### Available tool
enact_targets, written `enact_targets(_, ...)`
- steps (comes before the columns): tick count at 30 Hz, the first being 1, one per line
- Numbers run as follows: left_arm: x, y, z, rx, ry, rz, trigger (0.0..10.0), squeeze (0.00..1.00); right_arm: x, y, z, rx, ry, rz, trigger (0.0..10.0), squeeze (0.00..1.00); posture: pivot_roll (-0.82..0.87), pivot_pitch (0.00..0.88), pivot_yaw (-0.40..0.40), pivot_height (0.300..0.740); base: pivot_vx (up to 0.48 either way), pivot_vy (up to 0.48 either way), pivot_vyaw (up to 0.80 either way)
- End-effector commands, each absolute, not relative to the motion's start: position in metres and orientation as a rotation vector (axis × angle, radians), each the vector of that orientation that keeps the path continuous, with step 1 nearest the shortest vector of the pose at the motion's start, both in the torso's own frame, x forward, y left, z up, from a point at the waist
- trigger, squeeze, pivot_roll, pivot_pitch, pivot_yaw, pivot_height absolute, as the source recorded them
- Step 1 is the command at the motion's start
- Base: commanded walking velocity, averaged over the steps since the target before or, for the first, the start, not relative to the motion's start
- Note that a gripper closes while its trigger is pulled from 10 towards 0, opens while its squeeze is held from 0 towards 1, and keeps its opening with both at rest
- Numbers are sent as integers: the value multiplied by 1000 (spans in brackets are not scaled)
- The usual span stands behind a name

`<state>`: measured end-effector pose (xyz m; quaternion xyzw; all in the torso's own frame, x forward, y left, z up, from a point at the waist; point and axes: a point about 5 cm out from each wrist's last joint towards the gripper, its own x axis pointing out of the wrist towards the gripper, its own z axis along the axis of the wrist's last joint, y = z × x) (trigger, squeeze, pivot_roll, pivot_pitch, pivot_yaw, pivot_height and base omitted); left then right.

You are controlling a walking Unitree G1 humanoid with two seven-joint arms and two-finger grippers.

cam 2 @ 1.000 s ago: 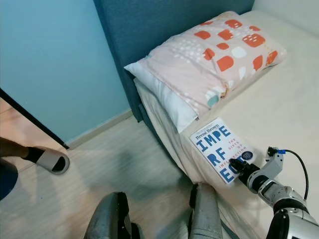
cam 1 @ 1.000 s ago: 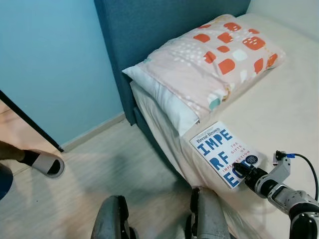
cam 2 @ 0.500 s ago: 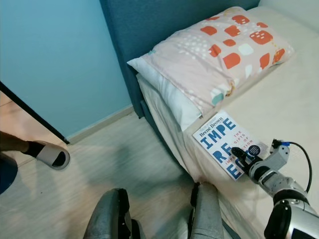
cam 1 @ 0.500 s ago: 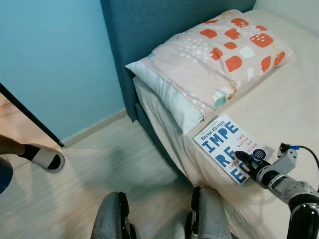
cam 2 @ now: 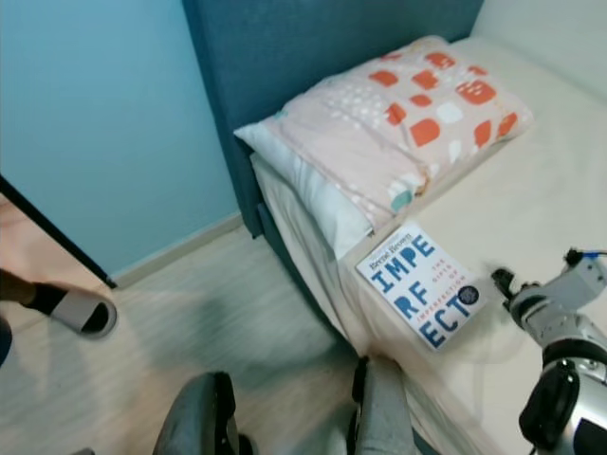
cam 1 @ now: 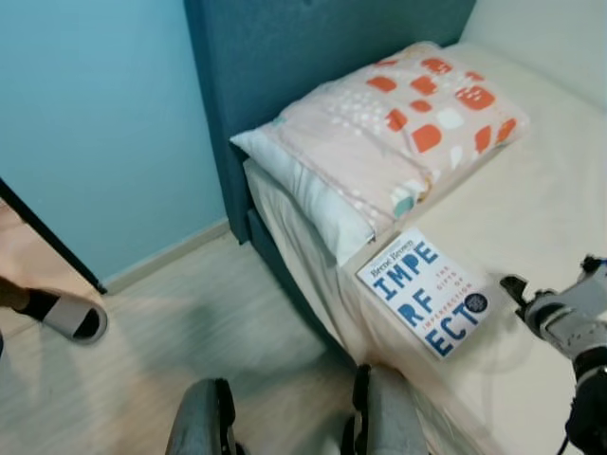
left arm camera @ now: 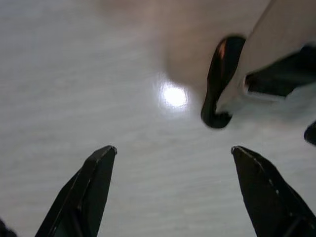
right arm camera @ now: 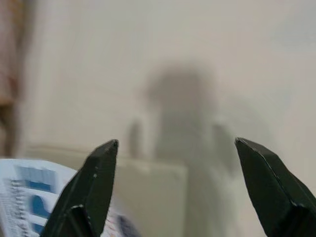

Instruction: Clean up the room

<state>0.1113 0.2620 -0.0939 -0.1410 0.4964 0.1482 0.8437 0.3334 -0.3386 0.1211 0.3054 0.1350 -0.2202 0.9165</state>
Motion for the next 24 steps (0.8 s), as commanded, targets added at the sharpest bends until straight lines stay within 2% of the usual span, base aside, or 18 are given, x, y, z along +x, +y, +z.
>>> enact_targets(1, 102, 259, -98, -309, 1077, 342, 10000, 0, 346, -313, 122, 601, 169, -327, 10000, 0, -56, 134, -21, 590, 0, 0, 0)
enact_targets(2, 103, 259, -97, -308, 1066, 355, 10000, 0, 351, -295, 118, 617, 135, -253, 10000, 0, -56, 134, -21, 595, 0, 0, 0)
enact_targets(3, 103, 259, -97, -308, 1066, 355, 10000, 0, 351, -295, 118, 617, 135, -253, 10000, 0, -56, 134, -21, 595, 0, 0, 0)
enact_targets(6, 108, 262, -95, -302, 1017, 414, 10000, 0, 348, -245, 86, 666, 179, -113, 10000, 0, -47, 117, -28, 610, 0, 0, 0)
enact_targets(7, 134, 268, -85, -230, 965, 409, 10000, 0, 346, -229, 77, 678, 184, -69, 10000, 0, -47, 110, -30, 615, -352, 0, 0)
enact_targets(8, 134, 268, -85, -230, 965, 409, 10000, 0, 346, -229, 77, 678, 184, -69, 10000, 0, -47, 110, -30, 615, -352, 0, 0)
enact_targets(10, 180, 279, -62, -138, 870, 395, 10000, 0, 343, -212, 71, 676, 176, -32, 10000, 0, -54, 102, -29, 625, -480, 0, 0)
enact_targets(11, 195, 283, -53, -100, 838, 390, 10000, 0, 343, -207, 71, 624, 170, -20, 10000, 0, -65, 94, -27, 630, -480, 0, 0)
enact_targets(15, 205, 287, -46, -61, 812, 393, 10000, 0, 345, -203, 76, 536, 146, -8, 10000, 0, -71, 92, -25, 640, -480, 0, 0)
enact_targets(19, 214, 284, -41, -61, 769, 395, 10000, 0, 351, -201, 96, 371, 57, 60, 10000, 0, -88, 73, -24, 660, 0, 0, 0)
enact_targets(24, 214, 275, -45, -59, 777, 385, 10000, 0, 350, -188, 90, 337, 95, 121, 10000, 0, -93, 64, -38, 675, 0, 0, 0)
